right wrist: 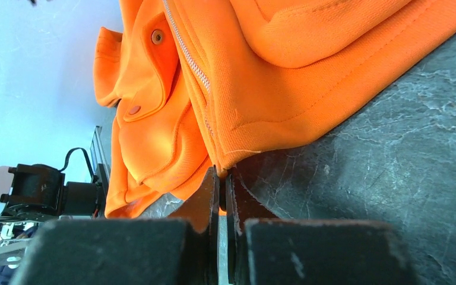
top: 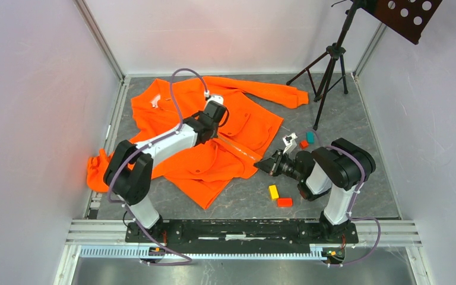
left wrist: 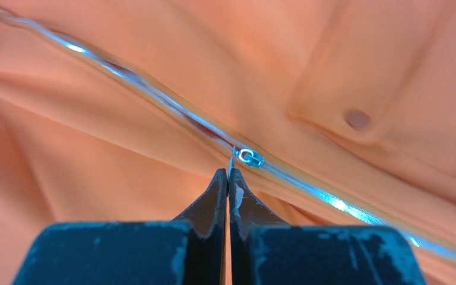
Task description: Zip up the jacket
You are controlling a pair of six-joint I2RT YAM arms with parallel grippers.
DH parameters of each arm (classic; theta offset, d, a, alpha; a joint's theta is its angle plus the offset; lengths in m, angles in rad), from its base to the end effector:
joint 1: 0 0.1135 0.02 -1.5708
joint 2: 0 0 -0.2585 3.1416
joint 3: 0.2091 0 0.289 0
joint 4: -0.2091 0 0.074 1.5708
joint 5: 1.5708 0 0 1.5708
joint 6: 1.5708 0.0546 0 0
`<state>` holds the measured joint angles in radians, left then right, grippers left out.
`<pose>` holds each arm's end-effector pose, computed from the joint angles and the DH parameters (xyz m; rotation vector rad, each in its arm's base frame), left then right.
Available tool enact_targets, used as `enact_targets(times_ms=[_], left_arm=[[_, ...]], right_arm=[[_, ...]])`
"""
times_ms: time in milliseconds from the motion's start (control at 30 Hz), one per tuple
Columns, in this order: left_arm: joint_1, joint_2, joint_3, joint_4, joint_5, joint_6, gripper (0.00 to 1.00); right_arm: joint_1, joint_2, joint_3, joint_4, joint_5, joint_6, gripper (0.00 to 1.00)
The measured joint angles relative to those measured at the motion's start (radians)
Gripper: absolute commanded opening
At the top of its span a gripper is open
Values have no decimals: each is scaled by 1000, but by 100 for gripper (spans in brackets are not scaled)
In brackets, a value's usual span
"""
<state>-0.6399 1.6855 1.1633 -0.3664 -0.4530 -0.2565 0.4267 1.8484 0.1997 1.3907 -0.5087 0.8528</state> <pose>0.3369 -0.2210 0.1857 0.2578 2.3325 0.1260 0.2132 0.1261 0.0445 0.0311 2.0205 1.3245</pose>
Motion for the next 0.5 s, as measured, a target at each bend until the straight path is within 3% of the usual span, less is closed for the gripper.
enact_targets(times_ms=[233, 500], left_arm=[[136, 108, 126, 19, -168, 103, 2], [315, 220, 156, 230, -305, 288, 2]], right_arm=[[5, 0, 0, 2, 19, 14, 0], [5, 0, 0, -23, 35, 14, 0]])
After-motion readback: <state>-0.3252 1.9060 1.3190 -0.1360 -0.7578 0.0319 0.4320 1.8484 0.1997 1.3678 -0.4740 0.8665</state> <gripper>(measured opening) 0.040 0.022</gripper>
